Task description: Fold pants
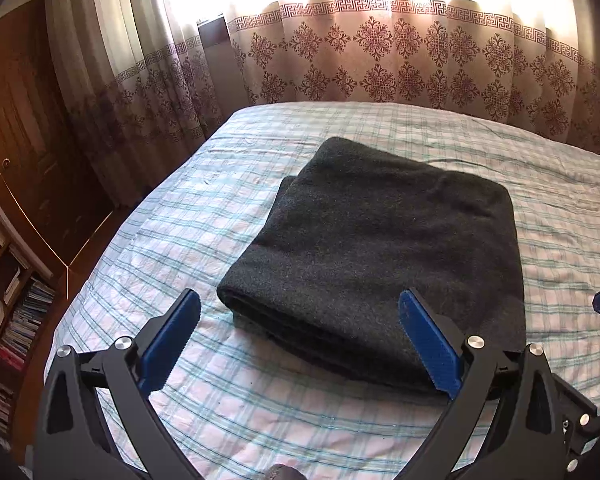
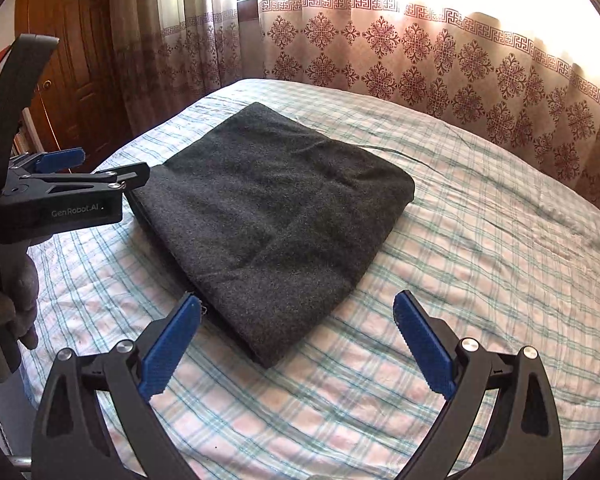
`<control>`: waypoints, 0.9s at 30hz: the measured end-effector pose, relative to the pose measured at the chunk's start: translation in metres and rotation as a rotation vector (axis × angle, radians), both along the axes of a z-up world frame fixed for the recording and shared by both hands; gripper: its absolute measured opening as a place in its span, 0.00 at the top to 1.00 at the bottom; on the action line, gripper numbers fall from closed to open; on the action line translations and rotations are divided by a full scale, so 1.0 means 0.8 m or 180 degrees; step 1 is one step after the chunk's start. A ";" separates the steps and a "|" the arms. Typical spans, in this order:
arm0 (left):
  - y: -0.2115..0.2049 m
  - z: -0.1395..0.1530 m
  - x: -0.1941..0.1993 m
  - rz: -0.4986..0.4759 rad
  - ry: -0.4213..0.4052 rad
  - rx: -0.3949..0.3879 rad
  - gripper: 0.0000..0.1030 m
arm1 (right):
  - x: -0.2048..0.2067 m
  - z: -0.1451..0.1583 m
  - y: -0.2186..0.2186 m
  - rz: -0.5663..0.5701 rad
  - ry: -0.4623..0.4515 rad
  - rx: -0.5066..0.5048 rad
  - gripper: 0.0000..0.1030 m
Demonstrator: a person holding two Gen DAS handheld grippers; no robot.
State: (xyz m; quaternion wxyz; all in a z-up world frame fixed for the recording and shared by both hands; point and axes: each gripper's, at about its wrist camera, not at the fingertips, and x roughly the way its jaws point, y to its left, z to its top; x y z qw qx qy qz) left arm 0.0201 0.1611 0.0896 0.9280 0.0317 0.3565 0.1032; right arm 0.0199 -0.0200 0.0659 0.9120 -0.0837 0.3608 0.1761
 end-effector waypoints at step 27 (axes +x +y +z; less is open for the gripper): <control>0.043 -0.077 0.035 0.0147 0.0368 -0.0300 0.02 | 0.022 -0.045 0.025 0.0024 0.0199 -0.0140 0.05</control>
